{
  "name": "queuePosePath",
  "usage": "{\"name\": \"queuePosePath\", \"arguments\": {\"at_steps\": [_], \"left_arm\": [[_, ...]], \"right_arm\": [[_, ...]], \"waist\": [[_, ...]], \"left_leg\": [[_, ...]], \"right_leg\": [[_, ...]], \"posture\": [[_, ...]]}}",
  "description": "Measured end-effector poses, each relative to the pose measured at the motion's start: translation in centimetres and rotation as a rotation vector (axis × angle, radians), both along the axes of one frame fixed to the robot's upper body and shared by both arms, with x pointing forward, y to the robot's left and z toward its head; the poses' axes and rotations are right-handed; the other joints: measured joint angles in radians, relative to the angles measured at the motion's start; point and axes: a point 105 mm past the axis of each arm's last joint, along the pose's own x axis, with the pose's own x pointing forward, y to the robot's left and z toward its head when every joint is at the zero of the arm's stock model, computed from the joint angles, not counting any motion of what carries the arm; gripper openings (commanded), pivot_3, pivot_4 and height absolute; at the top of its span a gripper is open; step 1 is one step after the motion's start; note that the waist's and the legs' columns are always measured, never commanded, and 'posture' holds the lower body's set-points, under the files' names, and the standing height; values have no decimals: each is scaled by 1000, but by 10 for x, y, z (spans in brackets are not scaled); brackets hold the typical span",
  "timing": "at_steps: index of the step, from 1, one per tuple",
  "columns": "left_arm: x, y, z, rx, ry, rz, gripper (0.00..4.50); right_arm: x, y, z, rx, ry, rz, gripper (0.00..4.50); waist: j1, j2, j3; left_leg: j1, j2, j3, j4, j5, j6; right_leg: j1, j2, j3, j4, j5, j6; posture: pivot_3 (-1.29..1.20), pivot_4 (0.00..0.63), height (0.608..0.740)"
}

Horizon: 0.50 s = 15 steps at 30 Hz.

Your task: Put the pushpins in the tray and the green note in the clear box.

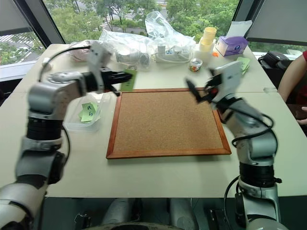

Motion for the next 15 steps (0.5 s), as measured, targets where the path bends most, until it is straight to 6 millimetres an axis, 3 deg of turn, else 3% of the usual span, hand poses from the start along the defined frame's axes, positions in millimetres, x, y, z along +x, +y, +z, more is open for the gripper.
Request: {"name": "queuePosePath", "arguments": {"at_steps": [3, 7, 10, 15], "left_arm": [[-4, 38, -11, -30, 91, 151, 0], [-14, 53, -44, -101, 257, 203, 0], [-18, 58, -59, -98, 304, 213, 915], [-16, 68, -66, -53, 296, 247, 3454]], "right_arm": [[-21, 36, -26, -76, 85, 192, 4477], [-26, 46, -41, -165, 88, 260, 4477], [-23, 45, -45, -174, 88, 256, 4500], [-15, 41, -44, -177, 68, 224, 4500]], "waist": [[18, -1, 0], [27, -6, 0], [28, -9, 1], [13, -9, 1]], "left_leg": [[-2, -2, -1, 3, -1, 2], [-2, -5, -1, 6, -3, 5], [-2, -4, -2, 6, -2, 4], [-2, -3, -2, 5, -2, 4]], "right_leg": [[1, -2, -2, 0, 0, 0], [2, -5, -2, -1, 0, 0], [2, -5, -3, -1, 0, 0], [2, -4, -3, 0, 0, 0]], "posture": [[0, 150, 738], [0, 150, 738], [0, 150, 738], [0, 150, 738]]}}
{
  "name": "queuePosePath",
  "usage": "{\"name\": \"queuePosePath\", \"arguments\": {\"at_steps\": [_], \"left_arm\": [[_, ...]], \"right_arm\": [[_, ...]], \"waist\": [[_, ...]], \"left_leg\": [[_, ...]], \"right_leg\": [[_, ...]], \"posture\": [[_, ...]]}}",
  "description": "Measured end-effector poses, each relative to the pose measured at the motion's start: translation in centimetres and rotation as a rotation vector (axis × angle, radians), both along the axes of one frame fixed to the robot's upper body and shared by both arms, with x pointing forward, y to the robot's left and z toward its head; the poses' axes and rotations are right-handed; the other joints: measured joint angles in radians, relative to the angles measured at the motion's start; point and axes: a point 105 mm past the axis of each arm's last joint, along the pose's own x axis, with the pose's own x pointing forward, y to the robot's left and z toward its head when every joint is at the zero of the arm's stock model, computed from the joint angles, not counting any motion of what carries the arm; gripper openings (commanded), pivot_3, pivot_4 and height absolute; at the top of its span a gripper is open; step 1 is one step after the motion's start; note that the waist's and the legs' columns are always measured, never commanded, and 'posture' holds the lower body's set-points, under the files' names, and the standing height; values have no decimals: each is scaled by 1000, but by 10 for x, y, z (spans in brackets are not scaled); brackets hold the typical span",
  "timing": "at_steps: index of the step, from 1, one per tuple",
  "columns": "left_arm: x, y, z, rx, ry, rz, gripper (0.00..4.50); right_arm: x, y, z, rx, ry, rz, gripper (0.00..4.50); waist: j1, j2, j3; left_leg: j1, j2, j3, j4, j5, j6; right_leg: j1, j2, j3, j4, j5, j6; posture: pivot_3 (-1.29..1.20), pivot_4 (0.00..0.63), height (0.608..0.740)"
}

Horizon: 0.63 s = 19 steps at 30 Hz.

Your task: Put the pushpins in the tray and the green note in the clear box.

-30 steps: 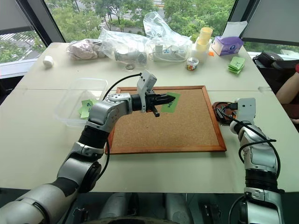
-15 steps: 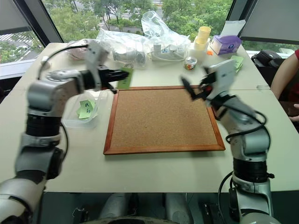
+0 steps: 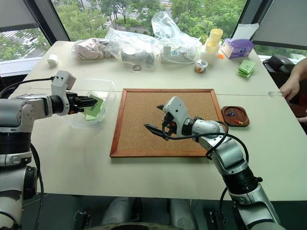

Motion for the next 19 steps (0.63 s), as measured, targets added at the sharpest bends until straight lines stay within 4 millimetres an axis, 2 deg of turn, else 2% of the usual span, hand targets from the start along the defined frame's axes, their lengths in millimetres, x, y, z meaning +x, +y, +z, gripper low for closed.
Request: {"name": "queuePosePath", "arguments": {"at_steps": [2, 4, 6, 11, 14, 17, 19], "left_arm": [[3, 7, 1, 63, -25, 20, 4455], [6, 19, 3, 179, -56, 28, 4455], [8, 22, 10, 235, -92, 10, 4455], [8, 8, 28, 285, -167, -117, 4455], [2, -18, 46, 203, -213, -235, 4455], [-21, -65, 66, 61, -267, -467, 4455], [-34, -83, 66, 30, -278, -573, 4455]], "right_arm": [[1, -3, 1, 4, -6, -14, 4500], [2, -8, 0, 2, -3, -35, 4500], [2, -15, -4, 2, 10, -61, 4500], [8, -32, 4, 33, 9, -124, 4500], [11, -54, 15, 75, 17, -209, 4500], [3, -86, 28, 120, 39, -293, 4500], [-1, -106, 33, 125, 51, -351, 4500]], "waist": [[-1, 0, 0], [-4, 0, 0], [-2, 0, 0], [0, 0, 0], [4, 0, 0], [6, 0, 0], [1, 0, 0]], "left_leg": [[0, 0, 0, 0, 0, 0], [0, 1, 1, -1, 0, 0], [0, 1, 1, -1, 0, 0], [0, 1, 2, -1, 0, 0], [0, 1, 2, -1, 0, 0], [-1, 0, 2, -1, -1, 1], [0, 0, 2, -1, -1, 1]], "right_leg": [[0, 0, 0, 0, 0, 0], [-1, 1, 0, 0, 0, 0], [-1, 1, 0, 0, 0, 0], [-1, 0, 0, 0, 0, 0], [-1, 0, 0, 0, 0, 0], [-1, 0, 1, -1, 0, 0], [0, 0, 1, -1, 0, 0]], "posture": [[0, 150, 738], [0, 150, 738], [0, 150, 738], [0, 150, 738], [0, 150, 738], [0, 150, 738], [0, 150, 738]]}}
